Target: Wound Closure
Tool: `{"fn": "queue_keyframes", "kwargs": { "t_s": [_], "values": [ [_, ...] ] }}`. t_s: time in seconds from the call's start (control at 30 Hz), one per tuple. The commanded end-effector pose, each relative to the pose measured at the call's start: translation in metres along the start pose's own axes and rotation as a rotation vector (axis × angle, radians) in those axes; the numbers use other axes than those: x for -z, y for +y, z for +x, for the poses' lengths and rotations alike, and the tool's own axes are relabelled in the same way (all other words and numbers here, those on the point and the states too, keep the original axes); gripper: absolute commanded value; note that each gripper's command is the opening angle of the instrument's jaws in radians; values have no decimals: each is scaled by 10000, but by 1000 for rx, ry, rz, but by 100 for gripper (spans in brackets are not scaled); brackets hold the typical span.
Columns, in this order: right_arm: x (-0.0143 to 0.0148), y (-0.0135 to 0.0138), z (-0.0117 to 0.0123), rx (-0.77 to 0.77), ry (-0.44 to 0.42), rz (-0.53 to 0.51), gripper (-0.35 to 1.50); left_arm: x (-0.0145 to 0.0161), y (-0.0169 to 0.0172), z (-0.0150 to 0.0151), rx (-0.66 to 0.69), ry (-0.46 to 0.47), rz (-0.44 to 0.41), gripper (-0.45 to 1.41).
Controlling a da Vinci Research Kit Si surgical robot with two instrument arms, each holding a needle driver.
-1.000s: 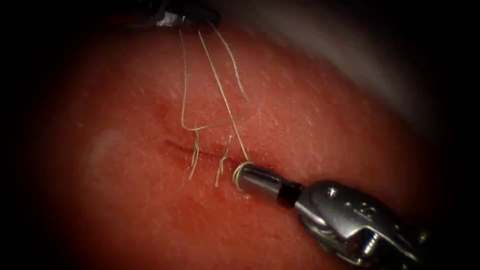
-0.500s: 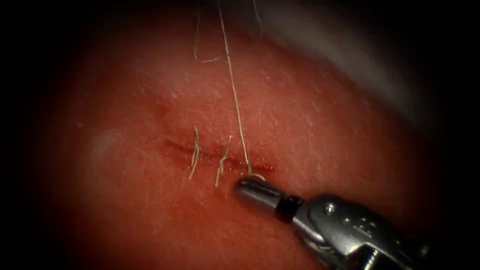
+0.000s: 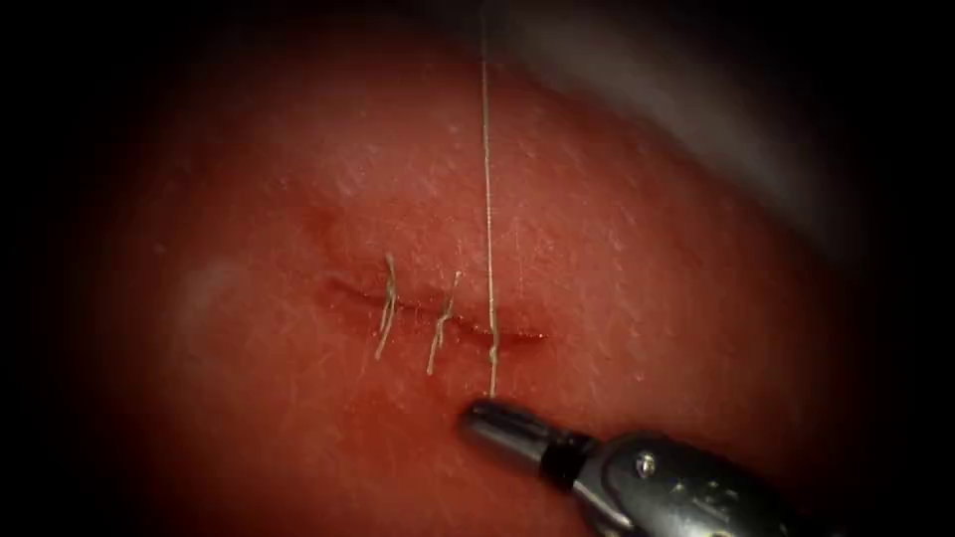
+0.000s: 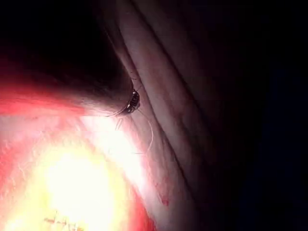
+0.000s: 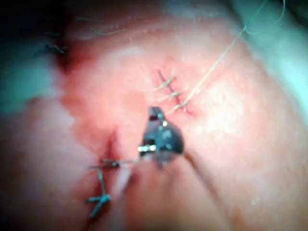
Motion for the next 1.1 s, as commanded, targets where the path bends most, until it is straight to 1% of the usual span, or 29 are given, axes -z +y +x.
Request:
{"fn": "queue_keyframes", "kwargs": {
  "t_s": [0.03, 0.13, 0.27, 0.4, 0.73, 0.8, 0.97, 1.0, 1.07, 1.1],
  "values": [
    [-5, -5, -6, 1, -5, 9, -35, -10, -3, 2, -6, 1, 7, -35],
    [-3, -10, -11, 6, -16, 19, -35, -19, -17, 9, -18, 1, 21, -35],
    [-2, -12, -21, 16, -31, 27, -35, -24, -29, 15, -32, 4, 36, -35],
    [-5, -11, -26, 19, -38, 24, -35, -29, -39, 19, -33, 6, 39, -35],
    [-7, -12, -36, 29, -61, 37, -35, -45, -42, 24, -31, 14, 34, -35],
    [-7, -12, -36, 29, -60, 36, -35, -44, -41, 23, -32, 17, 31, -35],
    [-12, -7, -31, 20, -55, 35, -35, -21, -22, 25, -32, 47, 2, -35],
    [-11, -6, -27, 5, -45, 39, 12, -7, -13, 26, -25, 65, -23, -35],
    [-9, -7, -21, 0, -44, 41, 41, 10, -2, 29, -7, 76, -46, -35],
    [-7, -9, -17, -3, -43, 43, 66, 18, 3, 31, 3, 86, -60, -35]
  ]
}}
